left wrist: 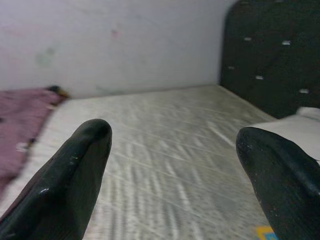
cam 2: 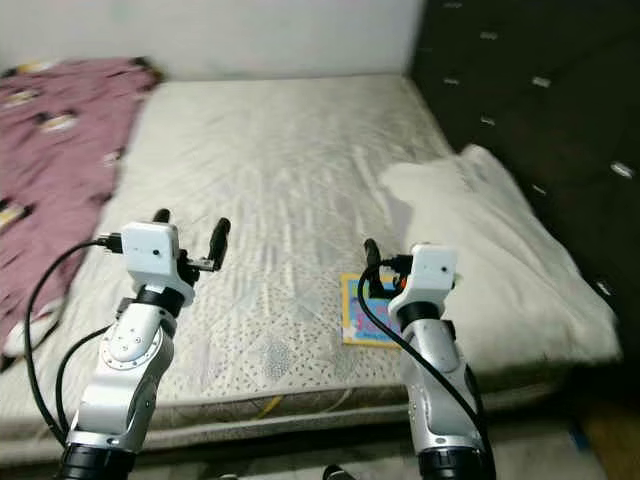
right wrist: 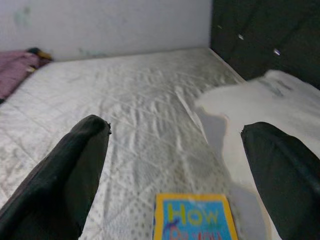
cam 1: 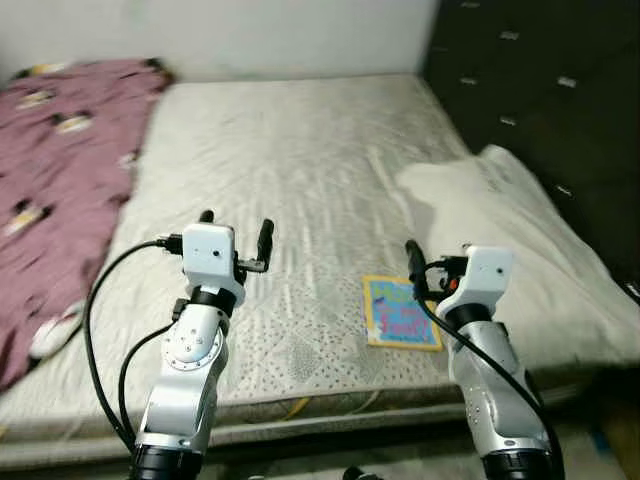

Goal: Clean up the room

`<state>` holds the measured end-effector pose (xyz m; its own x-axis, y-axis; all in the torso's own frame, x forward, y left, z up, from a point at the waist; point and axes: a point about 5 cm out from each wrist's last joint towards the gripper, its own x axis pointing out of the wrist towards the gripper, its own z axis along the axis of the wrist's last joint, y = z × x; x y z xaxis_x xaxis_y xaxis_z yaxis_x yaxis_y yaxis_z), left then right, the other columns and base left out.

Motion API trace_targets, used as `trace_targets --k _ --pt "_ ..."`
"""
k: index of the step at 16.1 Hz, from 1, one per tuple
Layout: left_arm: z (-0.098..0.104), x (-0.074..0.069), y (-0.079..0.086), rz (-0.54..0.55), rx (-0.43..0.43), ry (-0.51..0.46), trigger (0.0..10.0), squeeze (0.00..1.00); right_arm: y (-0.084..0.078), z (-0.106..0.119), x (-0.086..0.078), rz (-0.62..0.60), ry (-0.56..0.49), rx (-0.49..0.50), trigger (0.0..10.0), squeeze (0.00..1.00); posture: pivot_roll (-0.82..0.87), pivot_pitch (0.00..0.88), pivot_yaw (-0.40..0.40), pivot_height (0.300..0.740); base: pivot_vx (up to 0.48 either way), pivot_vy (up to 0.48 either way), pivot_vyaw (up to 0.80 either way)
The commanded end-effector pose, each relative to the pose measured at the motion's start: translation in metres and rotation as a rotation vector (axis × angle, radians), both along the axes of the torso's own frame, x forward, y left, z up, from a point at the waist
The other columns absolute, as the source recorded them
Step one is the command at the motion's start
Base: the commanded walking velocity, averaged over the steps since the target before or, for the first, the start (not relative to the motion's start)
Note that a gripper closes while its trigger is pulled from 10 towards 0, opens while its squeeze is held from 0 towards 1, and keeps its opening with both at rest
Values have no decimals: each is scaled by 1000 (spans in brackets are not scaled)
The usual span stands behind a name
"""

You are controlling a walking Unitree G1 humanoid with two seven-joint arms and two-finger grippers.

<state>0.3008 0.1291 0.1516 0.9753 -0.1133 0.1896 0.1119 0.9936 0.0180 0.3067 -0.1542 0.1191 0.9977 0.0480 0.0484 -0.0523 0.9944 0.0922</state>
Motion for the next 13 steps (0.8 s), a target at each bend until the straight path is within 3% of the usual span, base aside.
trace_targets --k 1,4,6,8,13 --pt "-3 2 7 9 -7 22 10000 0 9 3 3 32 -18 14 10000 0 -16 125 26 740 0 480 -800" --pt "5 3 4 3 -10 -10 10000 0 10 6 4 34 -32 10 10000 0 -18 120 32 740 0 480 -638" --pt "6 2 4 7 -21 -25 10000 0 10 7 5 39 -40 6 10000 0 -25 126 33 740 0 480 0" --pt "8 2 8 25 27 -46 10000 0 10 7 5 46 -40 4 10000 0 -22 129 27 740 0 480 0" --pt "10 -1 13 34 15 -73 10000 0 11 7 5 61 -41 1 10000 0 -17 134 24 740 0 480 0"
